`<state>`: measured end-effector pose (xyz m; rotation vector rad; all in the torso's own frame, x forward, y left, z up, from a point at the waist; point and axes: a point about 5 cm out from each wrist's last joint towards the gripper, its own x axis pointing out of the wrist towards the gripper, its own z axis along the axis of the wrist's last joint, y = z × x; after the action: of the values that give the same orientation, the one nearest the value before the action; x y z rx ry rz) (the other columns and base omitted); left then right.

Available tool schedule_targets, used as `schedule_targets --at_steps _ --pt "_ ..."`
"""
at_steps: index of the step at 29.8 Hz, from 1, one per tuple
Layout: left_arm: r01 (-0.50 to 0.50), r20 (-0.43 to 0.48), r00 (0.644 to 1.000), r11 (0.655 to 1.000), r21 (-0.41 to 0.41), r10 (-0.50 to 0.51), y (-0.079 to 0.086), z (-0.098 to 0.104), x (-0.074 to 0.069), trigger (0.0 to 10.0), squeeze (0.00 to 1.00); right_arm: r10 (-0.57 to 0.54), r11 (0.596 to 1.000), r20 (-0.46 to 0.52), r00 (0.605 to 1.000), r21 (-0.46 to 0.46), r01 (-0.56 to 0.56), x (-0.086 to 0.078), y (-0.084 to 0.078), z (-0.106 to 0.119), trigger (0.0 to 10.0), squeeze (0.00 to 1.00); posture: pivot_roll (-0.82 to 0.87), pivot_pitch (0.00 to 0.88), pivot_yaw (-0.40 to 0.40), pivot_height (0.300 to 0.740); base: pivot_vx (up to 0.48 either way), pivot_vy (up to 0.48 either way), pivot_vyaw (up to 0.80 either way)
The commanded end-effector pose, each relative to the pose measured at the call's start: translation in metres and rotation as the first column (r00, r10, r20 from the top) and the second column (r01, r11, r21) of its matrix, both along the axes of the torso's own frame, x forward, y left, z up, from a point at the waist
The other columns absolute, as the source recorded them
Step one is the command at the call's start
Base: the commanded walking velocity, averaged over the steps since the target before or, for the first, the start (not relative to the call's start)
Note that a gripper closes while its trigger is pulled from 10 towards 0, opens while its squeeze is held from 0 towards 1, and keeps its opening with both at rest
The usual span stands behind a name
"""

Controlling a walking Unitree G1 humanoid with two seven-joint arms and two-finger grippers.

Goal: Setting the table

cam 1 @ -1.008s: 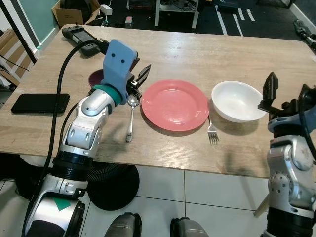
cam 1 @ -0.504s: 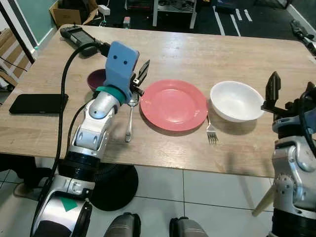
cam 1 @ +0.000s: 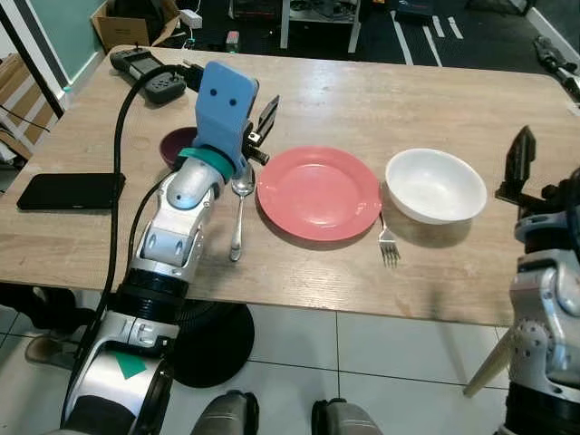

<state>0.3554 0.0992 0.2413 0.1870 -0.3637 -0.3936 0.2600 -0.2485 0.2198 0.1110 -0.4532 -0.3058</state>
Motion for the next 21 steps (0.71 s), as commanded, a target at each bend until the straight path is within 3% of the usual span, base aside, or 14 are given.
schedule_targets --at_steps 1,4,9,21 --pt "-0.008 -0.007 1.0 1.0 0.023 0.008 0.0057 -0.0045 0.0002 10.0 0.0 -0.017 1.0 -0.015 1.0 -0.022 0.017 -0.005 -0.0028 -0.0014 10.0 0.0 0.0 0.0 0.052 0.74 0.0 0.0 0.0" --pt "-0.032 -0.025 0.999 0.999 0.036 0.033 0.0145 -0.0103 0.0015 10.0 0.0 -0.014 0.999 -0.034 0.999 -0.04 0.013 -0.0068 -0.0025 -0.0047 10.0 0.0 0.01 0.0 0.043 0.74 0.0 0.0 0.0" --pt "-0.034 -0.018 0.999 0.999 0.03 0.035 0.0114 -0.0091 -0.0002 10.0 0.0 -0.009 1.0 -0.038 0.999 -0.025 0.008 -0.0031 -0.005 -0.0046 10.0 0.0 0.03 0.0 0.034 0.74 0.0 0.0 0.0" --pt "-0.021 -0.023 0.999 1.0 0.017 0.021 0.0056 -0.0113 0.0012 10.0 0.0 -0.017 1.0 -0.03 0.999 -0.008 0.017 -0.0047 -0.0072 -0.0026 10.0 0.0 0.0 0.0 0.032 0.74 0.0 0.0 -0.71"
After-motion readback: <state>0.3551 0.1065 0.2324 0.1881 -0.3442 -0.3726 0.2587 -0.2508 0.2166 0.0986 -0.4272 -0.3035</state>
